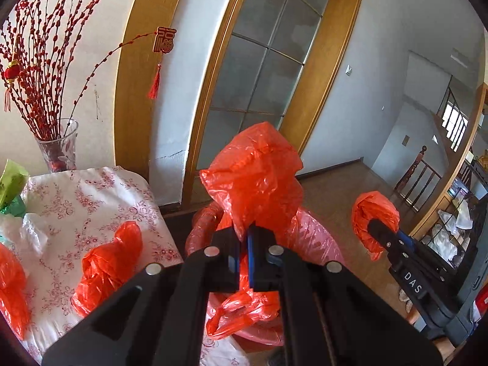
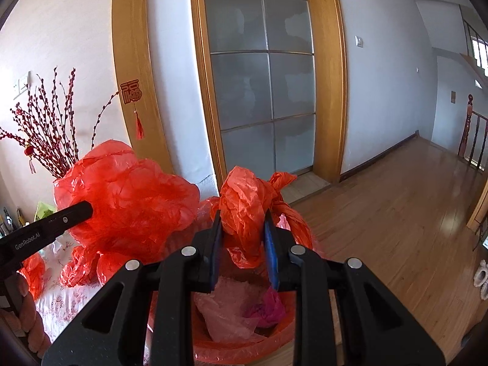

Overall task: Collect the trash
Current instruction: 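Carry both red bags over the red-lined basket, then open both grippers to drop the red bags, then move back toward the table, then grasp a red plastic bag with the right gripper while the left gripper grasps another red bag, then carry both red bags from the table over the red-lined basket, then open both grippers to drop the red bags into the basket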

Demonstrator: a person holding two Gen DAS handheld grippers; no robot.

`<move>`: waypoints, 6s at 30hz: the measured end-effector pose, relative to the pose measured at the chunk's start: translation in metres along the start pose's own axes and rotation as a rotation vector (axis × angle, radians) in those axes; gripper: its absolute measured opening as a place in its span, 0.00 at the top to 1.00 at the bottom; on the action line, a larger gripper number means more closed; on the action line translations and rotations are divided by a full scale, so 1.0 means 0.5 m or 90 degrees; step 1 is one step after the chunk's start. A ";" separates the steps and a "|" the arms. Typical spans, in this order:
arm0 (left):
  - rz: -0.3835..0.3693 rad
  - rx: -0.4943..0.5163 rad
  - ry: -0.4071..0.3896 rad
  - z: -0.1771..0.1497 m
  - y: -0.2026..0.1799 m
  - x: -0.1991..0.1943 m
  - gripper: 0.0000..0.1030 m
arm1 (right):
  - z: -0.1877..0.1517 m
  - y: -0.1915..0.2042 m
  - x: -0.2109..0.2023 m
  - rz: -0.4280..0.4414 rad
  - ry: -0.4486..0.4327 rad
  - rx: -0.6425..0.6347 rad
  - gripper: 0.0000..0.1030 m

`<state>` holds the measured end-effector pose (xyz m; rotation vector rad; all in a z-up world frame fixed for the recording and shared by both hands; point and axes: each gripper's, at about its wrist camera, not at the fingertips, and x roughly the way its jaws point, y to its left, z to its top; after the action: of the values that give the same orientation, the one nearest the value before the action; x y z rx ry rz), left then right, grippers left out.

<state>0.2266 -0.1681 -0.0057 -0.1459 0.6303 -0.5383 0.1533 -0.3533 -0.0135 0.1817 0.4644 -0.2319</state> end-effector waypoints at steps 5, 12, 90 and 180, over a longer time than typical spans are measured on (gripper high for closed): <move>-0.018 0.001 0.016 -0.007 -0.018 0.039 0.95 | 0.002 -0.017 0.018 0.002 0.002 0.020 0.76; -0.021 -0.007 0.051 -0.029 -0.021 0.094 0.79 | -0.002 -0.038 0.047 0.013 0.016 0.043 0.69; 0.362 -0.114 -0.015 -0.166 0.474 -0.293 0.47 | -0.170 0.499 0.188 0.190 0.236 -0.158 0.53; 0.050 0.013 0.014 -0.025 0.096 -0.012 0.80 | -0.029 0.046 0.016 0.043 0.059 -0.014 0.53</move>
<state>0.2361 -0.1236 -0.0264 -0.0954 0.6493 -0.4711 0.1603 -0.3293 -0.0270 0.1866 0.5521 -0.1523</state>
